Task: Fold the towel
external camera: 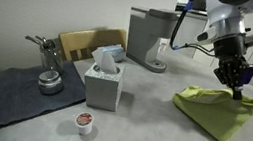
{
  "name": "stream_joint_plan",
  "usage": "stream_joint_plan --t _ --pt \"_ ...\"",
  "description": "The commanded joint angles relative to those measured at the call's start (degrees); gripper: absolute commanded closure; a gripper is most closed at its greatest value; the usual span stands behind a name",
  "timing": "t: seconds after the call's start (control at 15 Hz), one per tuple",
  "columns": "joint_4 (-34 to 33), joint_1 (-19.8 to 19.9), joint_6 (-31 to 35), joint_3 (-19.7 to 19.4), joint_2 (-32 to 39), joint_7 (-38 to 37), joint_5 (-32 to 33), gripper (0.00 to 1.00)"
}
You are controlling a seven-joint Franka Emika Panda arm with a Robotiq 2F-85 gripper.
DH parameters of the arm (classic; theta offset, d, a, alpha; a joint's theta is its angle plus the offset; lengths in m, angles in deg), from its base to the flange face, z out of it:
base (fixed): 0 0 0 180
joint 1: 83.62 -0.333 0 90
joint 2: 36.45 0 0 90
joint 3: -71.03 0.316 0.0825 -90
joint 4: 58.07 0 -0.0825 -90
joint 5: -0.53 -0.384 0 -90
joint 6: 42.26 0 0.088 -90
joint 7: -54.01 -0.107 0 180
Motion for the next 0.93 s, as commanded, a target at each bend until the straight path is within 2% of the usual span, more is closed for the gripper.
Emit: stream_joint_plan --t 0.0,0.4,0.73,0.8,0.87 --pt "-2.62 1.86 -3.31 -1.49 1.79 6.93 3.70 0.99" --pt "-4.20 3.67 -3.48 -3.74 3.19 12.54 7.67 0.99" --pt "-5.47 4.61 -3.33 -4.84 4.42 10.80 7.09 0.99" --pt "-5.87 4.75 -3.57 -5.01 4.73 10.19 6.95 0.91" --pt "-6.06 4.90 -3.53 -5.10 4.92 9.92 6.96 0.68"
